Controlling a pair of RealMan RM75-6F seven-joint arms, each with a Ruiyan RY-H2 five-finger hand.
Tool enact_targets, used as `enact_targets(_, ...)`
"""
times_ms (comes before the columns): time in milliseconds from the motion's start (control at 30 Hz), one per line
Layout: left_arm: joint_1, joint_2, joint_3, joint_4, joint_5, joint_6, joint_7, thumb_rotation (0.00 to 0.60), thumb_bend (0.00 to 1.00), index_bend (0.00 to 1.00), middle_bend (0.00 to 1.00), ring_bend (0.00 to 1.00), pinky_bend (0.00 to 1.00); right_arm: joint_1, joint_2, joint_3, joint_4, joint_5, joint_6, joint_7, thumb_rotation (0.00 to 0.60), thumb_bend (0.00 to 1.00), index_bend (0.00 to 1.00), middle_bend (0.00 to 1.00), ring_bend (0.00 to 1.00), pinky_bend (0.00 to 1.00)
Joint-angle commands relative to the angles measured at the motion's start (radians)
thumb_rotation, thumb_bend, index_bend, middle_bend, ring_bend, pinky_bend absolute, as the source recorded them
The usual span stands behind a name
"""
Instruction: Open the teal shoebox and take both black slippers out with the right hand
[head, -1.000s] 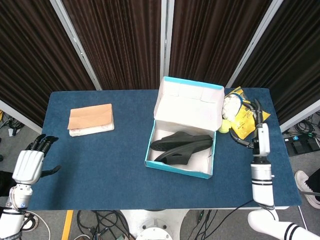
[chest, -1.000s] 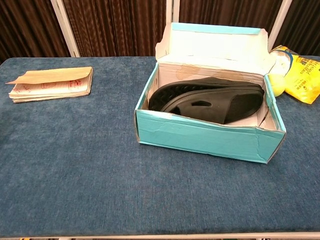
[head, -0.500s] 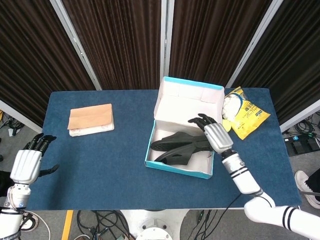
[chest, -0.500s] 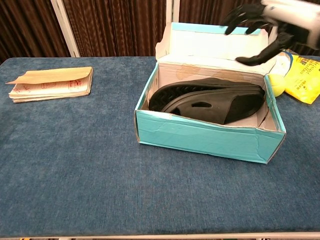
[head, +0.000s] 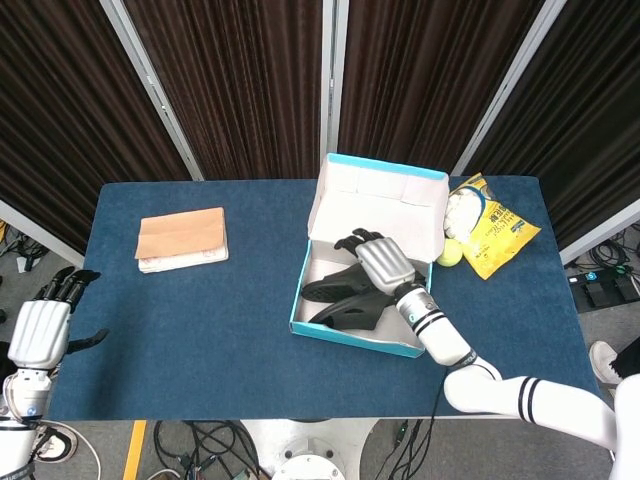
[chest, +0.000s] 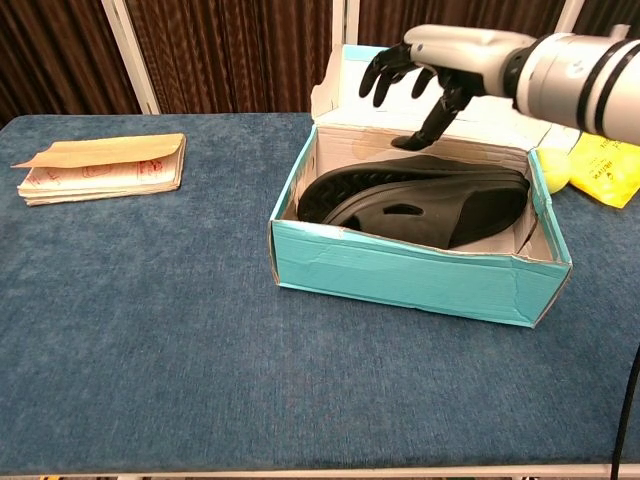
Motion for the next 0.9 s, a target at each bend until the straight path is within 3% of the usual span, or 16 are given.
enact_targets(33, 0.003, 0.001, 0.001, 0.005, 0.002, 0.003, -0.010, 0.600, 0.07, 0.21, 0.20, 0.11, 0.32, 0.027, -0.019, -0.018, 0.004, 0.046, -0.006, -0.023, 0.600, 0.17, 0.25, 0.26, 0.12, 0.22)
enact_targets(467, 0.006, -0.012, 0.003, 0.034, 0.006, 0.006, -0.043, 0.600, 0.07, 0.21, 0.20, 0.11, 0.32, 0.083, -0.045, -0.076, 0.032, 0.129, 0.006, -0.072, 0.600, 0.15, 0.23, 0.26, 0.12, 0.20)
enact_targets(900, 0.015, -0.017, 0.004, 0.065, 0.000, 0.009, -0.070, 0.600, 0.07, 0.21, 0.20, 0.11, 0.32, 0.132, -0.100, -0.100, 0.108, 0.194, 0.004, -0.093, 0.600, 0.16, 0.23, 0.26, 0.12, 0.20)
